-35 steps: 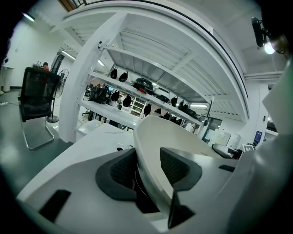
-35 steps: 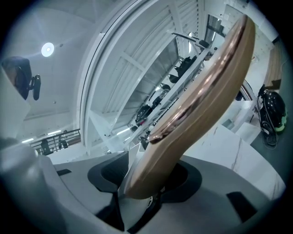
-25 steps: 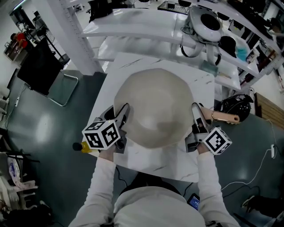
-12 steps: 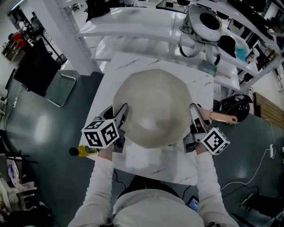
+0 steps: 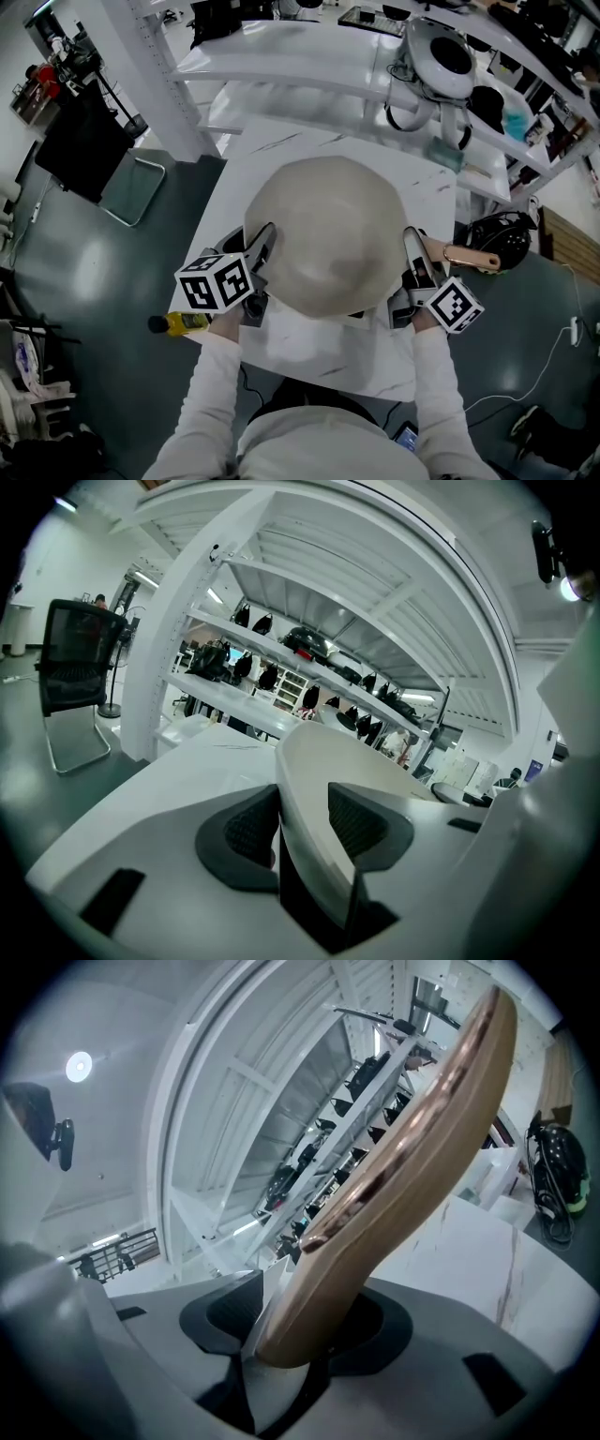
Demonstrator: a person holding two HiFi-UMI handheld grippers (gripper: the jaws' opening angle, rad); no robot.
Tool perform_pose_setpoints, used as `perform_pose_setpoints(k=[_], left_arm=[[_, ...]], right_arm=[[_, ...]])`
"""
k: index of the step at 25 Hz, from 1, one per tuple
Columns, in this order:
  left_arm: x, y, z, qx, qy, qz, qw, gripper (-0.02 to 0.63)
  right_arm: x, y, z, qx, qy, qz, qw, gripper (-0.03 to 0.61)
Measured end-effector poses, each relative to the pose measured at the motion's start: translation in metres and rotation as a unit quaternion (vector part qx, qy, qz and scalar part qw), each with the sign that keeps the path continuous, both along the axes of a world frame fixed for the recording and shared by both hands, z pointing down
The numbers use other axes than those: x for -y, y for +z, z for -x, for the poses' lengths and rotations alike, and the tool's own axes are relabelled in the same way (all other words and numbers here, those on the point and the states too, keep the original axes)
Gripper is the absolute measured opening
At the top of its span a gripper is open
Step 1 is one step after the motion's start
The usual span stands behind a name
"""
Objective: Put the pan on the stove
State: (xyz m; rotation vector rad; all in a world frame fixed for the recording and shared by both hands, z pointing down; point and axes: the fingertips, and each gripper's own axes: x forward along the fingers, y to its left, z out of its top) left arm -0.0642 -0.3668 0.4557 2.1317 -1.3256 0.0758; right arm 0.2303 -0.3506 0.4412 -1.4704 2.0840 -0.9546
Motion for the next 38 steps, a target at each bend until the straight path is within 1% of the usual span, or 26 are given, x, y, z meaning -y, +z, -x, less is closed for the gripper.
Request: perform_pose_setpoints(k=[6, 10, 15, 20, 22, 23, 25, 26, 30, 34, 38], left_arm=[[0.003, 0.0, -0.001, 0.001, -0.003, 0.007, 1.0, 0.167], [0.003, 0.0, -0.001, 0.0, -0.004, 0.007, 1.0, 0.169], [0.0, 0.0, 0.001, 0.024, -0.015, -0.004, 0.9996, 0.167], [-0.001, 0.0, 0.005, 0.023, -0.026, -0.007, 0.9994, 0.171], [-0.002, -0.001, 0.006, 0.026, -0.028, -0.008, 0.9992, 0.175], [-0.002, -0.001, 0.007, 0.027, -0.029, -0.009, 0.9992, 0.178], [-0.004, -0.003, 0.008, 0.029, -0.032, -0.011, 0.999, 0.181], [-0.004, -0.003, 0.009, 0.029, -0.032, -0.012, 0.999, 0.182], [-0.008, -0.005, 0.012, 0.03, -0.037, -0.018, 0.9987, 0.181], [-0.011, -0.009, 0.017, 0.027, -0.048, -0.026, 0.9982, 0.181], [-0.015, -0.015, 0.022, 0.035, -0.049, -0.035, 0.9976, 0.183]], right_arm=[[0.005, 0.001, -0.001, 0.011, -0.001, 0.0, 1.0, 0.233], [0.004, 0.002, -0.002, 0.005, -0.005, 0.001, 1.0, 0.233], [0.002, 0.002, -0.001, 0.001, -0.014, -0.002, 1.0, 0.235], [0.0, 0.006, -0.002, -0.002, -0.012, 0.014, 1.0, 0.236], [-0.002, 0.006, -0.004, -0.011, -0.009, 0.015, 1.0, 0.242], [-0.003, 0.006, -0.004, -0.006, -0.007, 0.015, 1.0, 0.247], [-0.004, 0.005, 0.001, 0.024, -0.007, 0.014, 1.0, 0.261], [-0.005, 0.004, 0.001, 0.026, -0.008, 0.011, 1.0, 0.261], [-0.011, 0.005, -0.006, -0.016, -0.003, 0.009, 1.0, 0.261], [-0.022, 0.008, -0.006, -0.011, -0.001, 0.012, 1.0, 0.265], [-0.034, 0.008, -0.008, -0.025, 0.003, 0.016, 1.0, 0.265]])
